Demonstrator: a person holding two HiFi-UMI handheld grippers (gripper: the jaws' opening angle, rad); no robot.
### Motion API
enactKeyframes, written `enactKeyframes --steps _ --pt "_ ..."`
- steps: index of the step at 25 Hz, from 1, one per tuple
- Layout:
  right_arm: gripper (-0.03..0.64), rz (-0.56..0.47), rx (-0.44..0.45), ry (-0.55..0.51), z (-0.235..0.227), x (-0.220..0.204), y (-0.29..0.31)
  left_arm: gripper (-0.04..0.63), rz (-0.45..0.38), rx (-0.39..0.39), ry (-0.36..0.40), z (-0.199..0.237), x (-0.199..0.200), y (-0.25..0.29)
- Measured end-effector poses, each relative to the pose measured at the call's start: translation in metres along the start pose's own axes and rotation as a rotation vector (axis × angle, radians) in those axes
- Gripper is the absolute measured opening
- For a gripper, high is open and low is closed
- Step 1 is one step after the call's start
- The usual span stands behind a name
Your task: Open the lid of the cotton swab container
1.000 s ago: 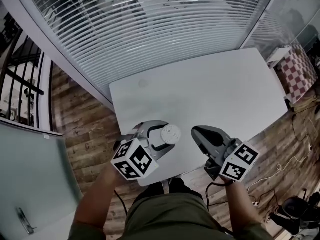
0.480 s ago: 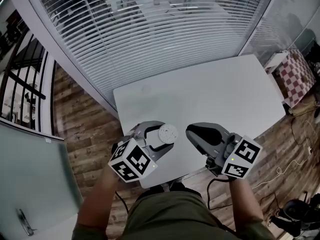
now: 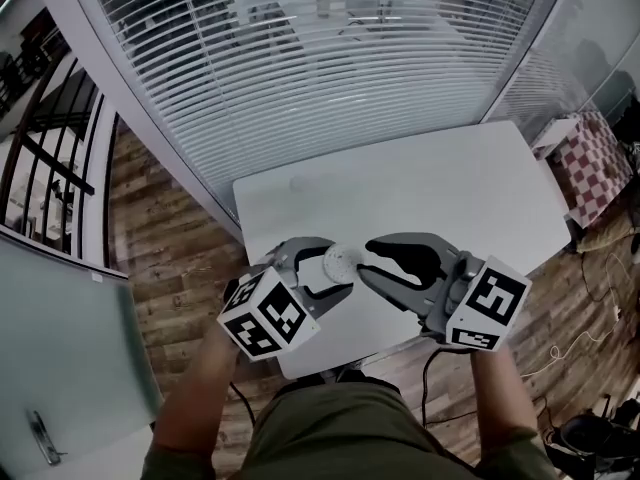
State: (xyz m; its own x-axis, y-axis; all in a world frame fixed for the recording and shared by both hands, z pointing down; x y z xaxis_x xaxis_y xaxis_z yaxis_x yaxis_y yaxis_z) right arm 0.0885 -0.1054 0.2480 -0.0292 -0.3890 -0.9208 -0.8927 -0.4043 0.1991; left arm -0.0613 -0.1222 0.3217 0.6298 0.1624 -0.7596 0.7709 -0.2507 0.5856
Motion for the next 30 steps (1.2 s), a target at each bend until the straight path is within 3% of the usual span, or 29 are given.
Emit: enactKeyframes --steps 10,15,30 --pt "0.24 0.17 0.048 -0.166 0.011 0.013 0.025 0.259 0.019 -0.026 0.007 0.003 0.004 -0.004" --pt "0.277 0.235 0.064 -0.207 0.015 0.016 0.036 0.259 0.01 -0.039 0.017 0.003 0.008 -0.007" --pt "0.281 0.266 0.072 -0.168 0.014 0.002 0.054 0.259 0.015 -0.04 0.022 -0.003 0.01 -0.009"
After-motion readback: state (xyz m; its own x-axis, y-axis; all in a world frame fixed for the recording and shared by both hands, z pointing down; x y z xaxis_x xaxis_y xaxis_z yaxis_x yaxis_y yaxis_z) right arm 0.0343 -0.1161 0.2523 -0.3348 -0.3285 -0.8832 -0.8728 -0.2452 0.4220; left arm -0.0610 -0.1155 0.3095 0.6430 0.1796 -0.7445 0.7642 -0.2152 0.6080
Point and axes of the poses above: the fingertips, and each gripper's own axes: y forward along the fingers, z to its left, x out of its top, the point moved 9 cm from there along -y, backward along the fingers, and after that the axes turned 12 degrees about y, right-handed, at the moved point
